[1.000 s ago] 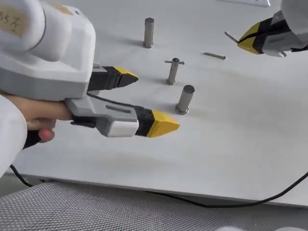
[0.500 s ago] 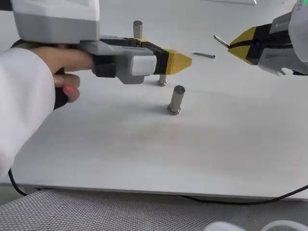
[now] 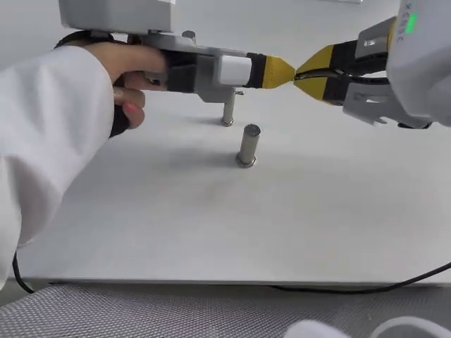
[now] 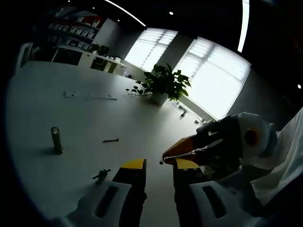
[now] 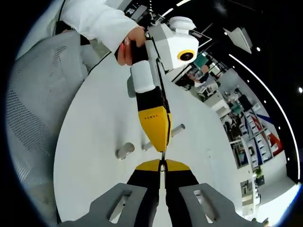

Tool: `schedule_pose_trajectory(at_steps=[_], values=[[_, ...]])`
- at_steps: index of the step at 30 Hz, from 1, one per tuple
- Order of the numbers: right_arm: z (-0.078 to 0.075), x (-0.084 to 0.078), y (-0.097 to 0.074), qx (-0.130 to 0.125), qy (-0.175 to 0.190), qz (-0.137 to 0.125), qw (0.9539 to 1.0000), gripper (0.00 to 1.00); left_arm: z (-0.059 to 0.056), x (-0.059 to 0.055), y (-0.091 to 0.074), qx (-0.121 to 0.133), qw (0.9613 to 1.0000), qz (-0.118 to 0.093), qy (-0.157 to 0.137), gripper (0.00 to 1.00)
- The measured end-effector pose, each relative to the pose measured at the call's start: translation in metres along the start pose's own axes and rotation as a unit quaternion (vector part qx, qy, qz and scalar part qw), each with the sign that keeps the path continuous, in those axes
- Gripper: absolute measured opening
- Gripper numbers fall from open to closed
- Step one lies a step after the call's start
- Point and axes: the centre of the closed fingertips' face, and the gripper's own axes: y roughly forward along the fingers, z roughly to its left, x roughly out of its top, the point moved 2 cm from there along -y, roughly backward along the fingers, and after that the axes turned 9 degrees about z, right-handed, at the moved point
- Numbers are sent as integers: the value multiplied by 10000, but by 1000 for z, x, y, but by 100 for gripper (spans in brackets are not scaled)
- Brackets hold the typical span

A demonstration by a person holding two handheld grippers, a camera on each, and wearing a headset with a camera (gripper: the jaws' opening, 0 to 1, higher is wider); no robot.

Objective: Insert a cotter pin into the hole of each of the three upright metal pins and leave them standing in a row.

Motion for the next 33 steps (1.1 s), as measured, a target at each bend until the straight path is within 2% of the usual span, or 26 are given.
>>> schedule_pose_trajectory(at_steps=[4,9,15,18,23,26,29,33], values=[[0,3,0,-12,16,-32,10000,0,2,-1,0,-5,9999,21,-98,11],[2,7,2,31,-18,-68,10000,0,3,-3,0,-49,9997,88,-212,8],[5,11,4,105,-91,-110,9998,0,0,-8,-2,-141,9994,178,-244,4],[7,13,4,139,-123,-113,9998,0,-2,-10,-3,-223,9989,200,-360,2],[9,13,5,173,-150,-119,9997,0,-3,-12,-4,-227,9983,244,-477,1],[9,12,5,193,-150,-134,9996,0,-4,-13,-4,-229,9968,272,-721,1],[11,13,4,250,-232,-206,9992,0,-3,-14,-4,-199,9977,304,-581,0],[15,14,5,355,-169,-227,9990,0,-3,-18,-3,-176,9970,400,-644,0]])
